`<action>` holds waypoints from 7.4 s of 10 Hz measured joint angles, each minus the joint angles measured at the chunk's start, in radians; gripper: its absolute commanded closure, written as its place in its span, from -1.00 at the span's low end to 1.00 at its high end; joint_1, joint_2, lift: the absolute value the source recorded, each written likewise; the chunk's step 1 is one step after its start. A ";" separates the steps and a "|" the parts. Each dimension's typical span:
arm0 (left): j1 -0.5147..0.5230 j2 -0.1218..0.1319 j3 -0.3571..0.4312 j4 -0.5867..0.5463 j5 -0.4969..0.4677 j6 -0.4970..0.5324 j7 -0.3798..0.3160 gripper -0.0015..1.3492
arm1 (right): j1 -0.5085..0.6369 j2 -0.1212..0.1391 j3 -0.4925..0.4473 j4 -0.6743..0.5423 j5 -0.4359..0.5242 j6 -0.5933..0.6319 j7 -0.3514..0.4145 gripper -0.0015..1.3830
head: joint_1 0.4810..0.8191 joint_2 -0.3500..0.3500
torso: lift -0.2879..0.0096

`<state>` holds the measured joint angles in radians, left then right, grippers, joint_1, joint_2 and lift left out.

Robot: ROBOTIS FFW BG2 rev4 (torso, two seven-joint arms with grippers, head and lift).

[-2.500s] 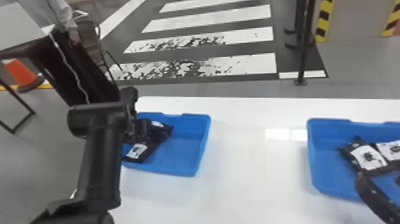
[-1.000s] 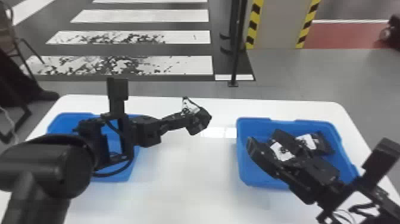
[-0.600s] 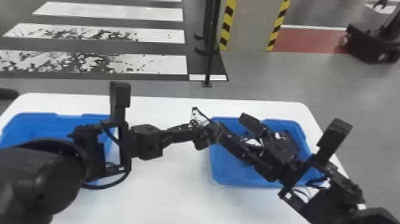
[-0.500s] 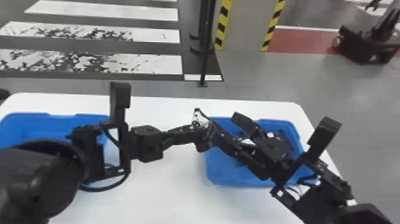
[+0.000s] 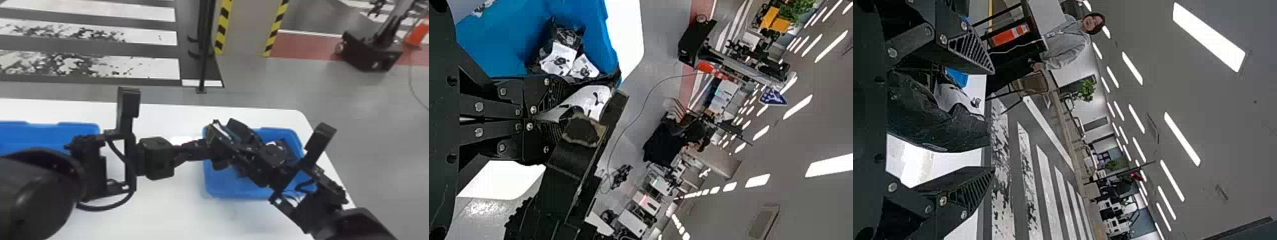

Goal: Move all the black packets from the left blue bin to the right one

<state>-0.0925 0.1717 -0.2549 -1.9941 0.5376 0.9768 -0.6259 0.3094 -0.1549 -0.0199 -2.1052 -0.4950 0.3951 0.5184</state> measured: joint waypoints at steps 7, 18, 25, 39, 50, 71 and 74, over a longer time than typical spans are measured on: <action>0.014 -0.002 0.012 0.000 0.026 0.022 0.014 -0.76 | -0.002 0.001 0.006 0.015 -0.035 0.005 0.002 0.84 | 0.27 -0.57 | -0.07; 0.388 -0.048 0.394 -0.265 0.049 0.079 0.003 -0.72 | -0.203 -0.037 -0.209 0.428 0.121 -0.030 -0.002 -0.83 | 0.27 -0.69 | -0.07; 0.397 -0.066 0.665 -0.321 -0.201 0.170 0.034 -0.72 | 0.253 0.048 -0.225 -0.039 0.250 -0.247 -0.118 -0.82 | 0.27 -0.10 | -0.07; -0.075 0.032 0.746 0.201 -0.624 0.404 0.159 -0.71 | 0.469 0.077 -0.179 -0.165 0.160 -0.247 -0.149 -0.79 | 0.27 0.86 | -0.07; -0.170 0.046 0.634 0.268 -0.752 0.418 0.151 0.80 | 0.456 0.074 -0.180 -0.141 0.109 -0.231 -0.143 -0.75 | 0.27 0.82 | -0.07; -0.001 -0.005 0.007 -0.158 -0.149 0.138 0.053 0.80 | 0.013 0.008 0.010 0.043 -0.111 -0.106 -0.021 0.89 | 0.27 -0.53 | -0.07; -0.001 -0.005 0.006 -0.160 -0.141 0.135 0.052 0.66 | 0.016 0.008 0.006 0.055 -0.144 -0.144 -0.026 0.86 | 0.27 -0.56 | -0.07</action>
<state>-0.0933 0.1672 -0.2490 -2.1537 0.3965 1.1121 -0.5738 0.3253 -0.1473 -0.0137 -2.0507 -0.6389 0.2512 0.4922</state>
